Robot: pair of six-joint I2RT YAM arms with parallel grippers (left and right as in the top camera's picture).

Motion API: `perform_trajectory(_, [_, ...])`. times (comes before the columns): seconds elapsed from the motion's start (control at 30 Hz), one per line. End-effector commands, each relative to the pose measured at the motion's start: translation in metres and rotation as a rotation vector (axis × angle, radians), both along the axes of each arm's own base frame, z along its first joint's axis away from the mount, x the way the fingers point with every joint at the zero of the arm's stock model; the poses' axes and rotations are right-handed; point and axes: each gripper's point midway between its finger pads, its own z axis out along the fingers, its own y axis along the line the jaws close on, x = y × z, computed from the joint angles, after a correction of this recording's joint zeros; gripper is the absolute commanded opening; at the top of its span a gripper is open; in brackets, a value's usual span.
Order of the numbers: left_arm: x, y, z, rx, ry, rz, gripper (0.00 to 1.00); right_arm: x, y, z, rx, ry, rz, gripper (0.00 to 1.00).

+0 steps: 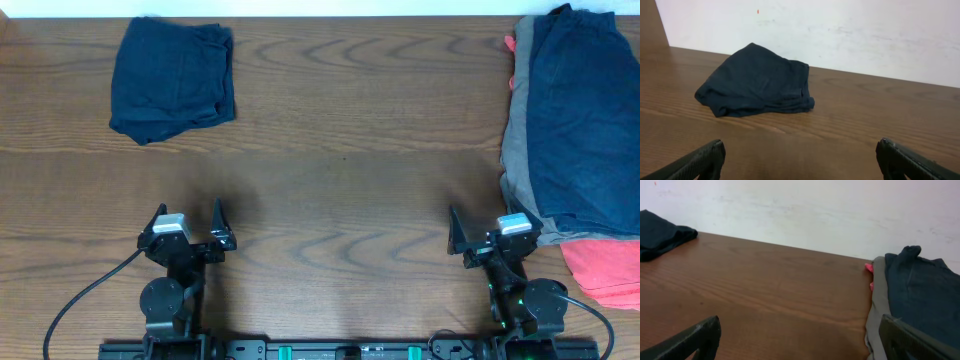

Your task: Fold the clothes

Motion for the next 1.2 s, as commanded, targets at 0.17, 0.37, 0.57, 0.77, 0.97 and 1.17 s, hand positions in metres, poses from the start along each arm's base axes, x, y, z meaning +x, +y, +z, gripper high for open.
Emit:
perform_trajectory(0.17, [-0.001, 0.001, -0.014, -0.008, 0.047, 0.007, 0.98, 0.000, -0.003, -0.001, 0.008, 0.001, -0.013, 0.99])
perform_trajectory(0.37, [-0.001, 0.001, -0.014, -0.008, 0.047, 0.009, 0.98, 0.000, -0.003, 0.001, 0.008, -0.005, -0.018, 0.99])
perform_trajectory(0.57, [-0.001, 0.001, -0.014, -0.008, 0.047, 0.010, 0.98, 0.000, -0.004, -0.001, 0.007, 0.001, -0.020, 0.99])
perform_trajectory(0.77, [-0.001, 0.001, -0.014, -0.008, 0.047, 0.009, 0.98, 0.002, -0.012, 0.000, 0.005, -0.001, -0.065, 0.99])
perform_trajectory(0.97, [-0.001, 0.001, -0.014, -0.009, 0.047, 0.006, 0.98, 0.002, -0.012, 0.000, 0.005, -0.002, -0.066, 0.99])
perform_trajectory(1.17, [-0.001, 0.000, -0.014, -0.009, 0.047, 0.006, 0.98, 0.002, -0.012, 0.011, 0.009, -0.048, -0.065, 0.99])
